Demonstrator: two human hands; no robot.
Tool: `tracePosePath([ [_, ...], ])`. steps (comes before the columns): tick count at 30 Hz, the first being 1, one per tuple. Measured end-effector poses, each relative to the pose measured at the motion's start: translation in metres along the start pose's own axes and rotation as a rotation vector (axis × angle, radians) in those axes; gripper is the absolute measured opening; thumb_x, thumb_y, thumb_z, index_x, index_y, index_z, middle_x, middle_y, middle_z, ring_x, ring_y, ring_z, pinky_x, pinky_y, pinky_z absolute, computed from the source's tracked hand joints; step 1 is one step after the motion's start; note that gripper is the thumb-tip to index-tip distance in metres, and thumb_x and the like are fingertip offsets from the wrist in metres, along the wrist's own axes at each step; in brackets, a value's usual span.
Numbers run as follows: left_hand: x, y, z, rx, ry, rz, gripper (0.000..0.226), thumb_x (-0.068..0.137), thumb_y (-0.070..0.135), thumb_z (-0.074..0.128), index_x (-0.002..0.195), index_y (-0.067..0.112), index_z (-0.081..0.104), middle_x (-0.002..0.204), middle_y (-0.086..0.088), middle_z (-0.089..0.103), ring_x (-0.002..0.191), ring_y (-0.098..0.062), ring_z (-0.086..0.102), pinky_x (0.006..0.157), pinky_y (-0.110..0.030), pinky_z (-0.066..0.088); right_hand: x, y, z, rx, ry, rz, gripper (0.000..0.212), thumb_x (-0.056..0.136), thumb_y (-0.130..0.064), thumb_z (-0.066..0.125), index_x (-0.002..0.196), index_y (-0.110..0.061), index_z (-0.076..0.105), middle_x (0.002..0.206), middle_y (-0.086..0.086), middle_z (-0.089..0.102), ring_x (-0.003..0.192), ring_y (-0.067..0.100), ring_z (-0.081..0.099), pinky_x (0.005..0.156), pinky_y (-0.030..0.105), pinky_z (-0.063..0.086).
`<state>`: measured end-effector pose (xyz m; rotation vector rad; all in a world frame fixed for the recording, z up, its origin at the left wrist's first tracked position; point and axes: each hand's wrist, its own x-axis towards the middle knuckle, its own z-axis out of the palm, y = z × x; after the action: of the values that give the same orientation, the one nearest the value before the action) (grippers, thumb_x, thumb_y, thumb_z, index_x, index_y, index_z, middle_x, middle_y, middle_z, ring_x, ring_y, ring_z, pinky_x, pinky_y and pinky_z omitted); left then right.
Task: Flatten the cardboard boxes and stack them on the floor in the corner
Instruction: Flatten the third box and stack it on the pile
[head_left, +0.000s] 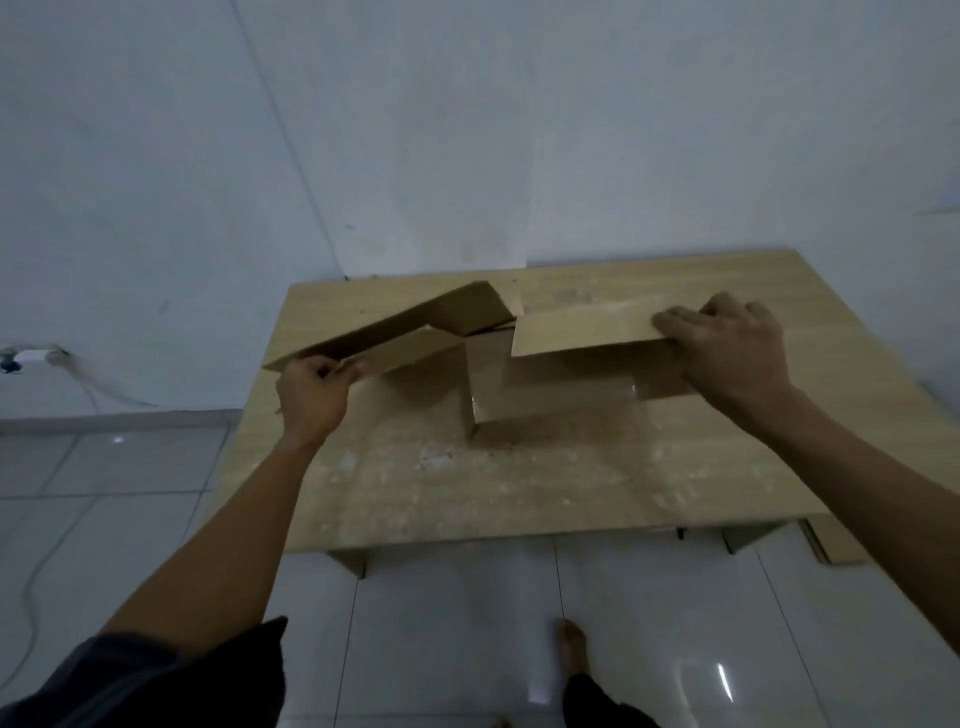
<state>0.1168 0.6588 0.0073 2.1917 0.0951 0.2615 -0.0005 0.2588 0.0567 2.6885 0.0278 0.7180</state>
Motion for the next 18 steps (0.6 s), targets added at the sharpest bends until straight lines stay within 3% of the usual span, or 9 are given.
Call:
tracePosePath([
  [2,-0.003,-0.011,0.001,0.043,-0.052,0.029,0.029,0.079,0.029,0.075,0.067,0.005,0.065,0.063,-0.01,0.058,0.063,-0.022,0.053,0.063,-0.031,0.04,-0.011,-0.004,-0.002,0.02,-0.012,-0.004,0.027,0.071,-0.014,0.053,0.093,-0.015,0.069,0.085,0.004,0.074,0.07,0.031,0.06,0.058,0.03,0.037],
  [4,-0.015,-0.035,0.005,0.148,-0.146,0.004,0.025,0.075,0.026,0.079,0.078,0.002,0.07,0.082,-0.014,0.067,0.08,-0.026,0.061,0.073,-0.035,0.049,-0.032,-0.011,0.001,0.044,-0.184,-0.046,0.025,0.077,-0.014,0.054,0.099,-0.016,0.066,0.089,0.005,0.072,0.076,0.031,0.061,0.061,0.032,0.045],
  [7,-0.056,-0.073,0.014,0.625,-0.182,-0.103,0.024,0.074,0.02,0.072,0.09,0.002,0.067,0.103,-0.023,0.061,0.098,-0.04,0.056,0.082,-0.045,0.047,-0.064,-0.027,0.016,0.206,-0.959,-0.077,0.044,0.091,-0.037,0.052,0.134,-0.029,0.047,0.125,0.008,0.061,0.111,0.028,0.057,0.085,0.035,0.044],
  [8,-0.072,-0.081,0.015,0.755,-0.158,-0.161,0.025,0.073,0.016,0.068,0.093,0.001,0.064,0.107,-0.024,0.055,0.102,-0.041,0.051,0.084,-0.045,0.043,-0.075,-0.033,0.021,0.302,-1.156,-0.047,0.055,0.09,-0.046,0.053,0.141,-0.033,0.038,0.137,0.006,0.053,0.121,0.026,0.051,0.092,0.036,0.041],
  [9,-0.086,-0.086,0.016,0.802,-0.154,-0.214,0.026,0.072,0.012,0.065,0.094,-0.001,0.06,0.108,-0.025,0.053,0.103,-0.041,0.049,0.085,-0.045,0.041,-0.084,-0.038,0.026,0.384,-1.222,-0.02,0.062,0.087,-0.052,0.054,0.143,-0.035,0.034,0.143,0.004,0.047,0.126,0.025,0.047,0.096,0.037,0.04],
  [12,-0.105,-0.094,0.021,0.753,-0.2,-0.245,0.027,0.071,0.011,0.063,0.093,-0.002,0.057,0.106,-0.024,0.054,0.099,-0.04,0.05,0.083,-0.043,0.041,-0.102,-0.05,0.042,0.523,-1.166,0.049,0.065,0.083,-0.057,0.057,0.14,-0.033,0.037,0.143,0.002,0.047,0.124,0.023,0.048,0.096,0.037,0.042],
  [18,-0.085,-0.085,0.039,0.587,-0.219,-0.056,0.032,0.082,0.029,0.065,0.103,0.005,0.06,0.109,-0.02,0.057,0.105,-0.037,0.051,0.087,-0.044,0.039,-0.098,-0.071,0.064,0.608,-1.023,0.089,0.063,0.084,-0.051,0.059,0.138,-0.024,0.042,0.145,0.0,0.045,0.127,0.022,0.046,0.095,0.036,0.042],
])
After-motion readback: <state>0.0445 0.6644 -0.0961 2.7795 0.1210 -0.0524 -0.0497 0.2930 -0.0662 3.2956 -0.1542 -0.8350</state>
